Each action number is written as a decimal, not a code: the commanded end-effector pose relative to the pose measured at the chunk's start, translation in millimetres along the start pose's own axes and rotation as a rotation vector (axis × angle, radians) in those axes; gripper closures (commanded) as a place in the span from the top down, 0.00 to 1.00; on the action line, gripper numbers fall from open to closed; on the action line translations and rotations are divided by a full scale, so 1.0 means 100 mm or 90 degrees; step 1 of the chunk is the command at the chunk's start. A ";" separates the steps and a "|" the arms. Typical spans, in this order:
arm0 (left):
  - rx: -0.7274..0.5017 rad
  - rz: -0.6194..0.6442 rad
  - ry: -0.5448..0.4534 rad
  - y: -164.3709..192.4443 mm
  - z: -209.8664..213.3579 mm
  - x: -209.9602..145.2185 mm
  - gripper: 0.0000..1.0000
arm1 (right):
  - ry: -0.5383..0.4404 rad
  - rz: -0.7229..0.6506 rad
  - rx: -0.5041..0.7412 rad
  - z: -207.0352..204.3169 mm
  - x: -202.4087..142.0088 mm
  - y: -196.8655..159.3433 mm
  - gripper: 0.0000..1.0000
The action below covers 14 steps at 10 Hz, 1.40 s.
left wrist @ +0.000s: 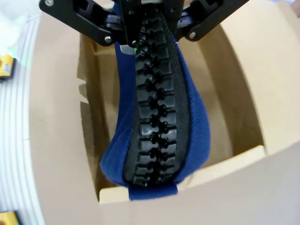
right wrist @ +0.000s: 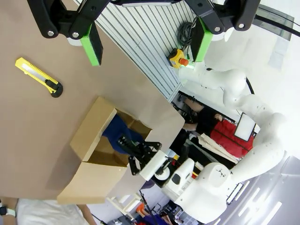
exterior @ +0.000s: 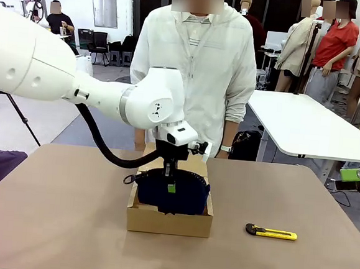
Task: Pack the items into the box.
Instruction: Pick up the item specified by the human and place it in the Mailer Box.
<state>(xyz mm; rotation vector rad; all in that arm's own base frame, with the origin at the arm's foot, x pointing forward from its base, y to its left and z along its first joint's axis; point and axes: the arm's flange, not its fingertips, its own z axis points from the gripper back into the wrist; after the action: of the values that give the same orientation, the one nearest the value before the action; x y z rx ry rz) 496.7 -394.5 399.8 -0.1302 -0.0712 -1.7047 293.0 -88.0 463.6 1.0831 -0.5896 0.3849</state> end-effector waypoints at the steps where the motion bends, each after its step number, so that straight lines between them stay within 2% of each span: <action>1: -0.007 0.034 0.010 -0.01 -0.17 -0.06 0.00 | -0.012 0.004 0.008 0.01 0.02 0.01 1.00; 4: -0.046 0.042 0.013 -0.03 -0.50 -0.09 0.00 | -0.012 0.004 0.008 0.01 0.02 0.01 1.00; 7: -0.049 0.046 0.017 -0.05 -0.56 -0.12 0.00 | -0.012 0.004 0.008 0.01 0.02 0.01 1.00; 8: -0.049 0.050 0.015 -0.05 -0.56 -0.14 0.34 | -0.012 0.004 0.008 0.01 0.02 0.01 1.00; 9: -0.048 0.049 0.018 -0.05 -0.55 -0.15 0.92 | -0.012 0.004 0.008 0.01 0.02 0.01 1.00; 10: -0.039 0.052 0.016 -0.07 -0.52 -0.17 1.00 | -0.012 0.004 0.008 0.01 0.02 0.01 1.00; 14: 0.042 0.069 -0.002 -0.16 -0.07 -0.34 1.00 | -0.012 0.004 0.008 0.01 0.02 0.01 1.00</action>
<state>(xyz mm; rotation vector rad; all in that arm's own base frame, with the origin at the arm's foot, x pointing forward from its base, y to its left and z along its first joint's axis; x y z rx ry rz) 499.0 -376.0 378.2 -0.1306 -0.0748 -1.6241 292.8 -88.0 463.5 1.0845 -0.5887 0.3852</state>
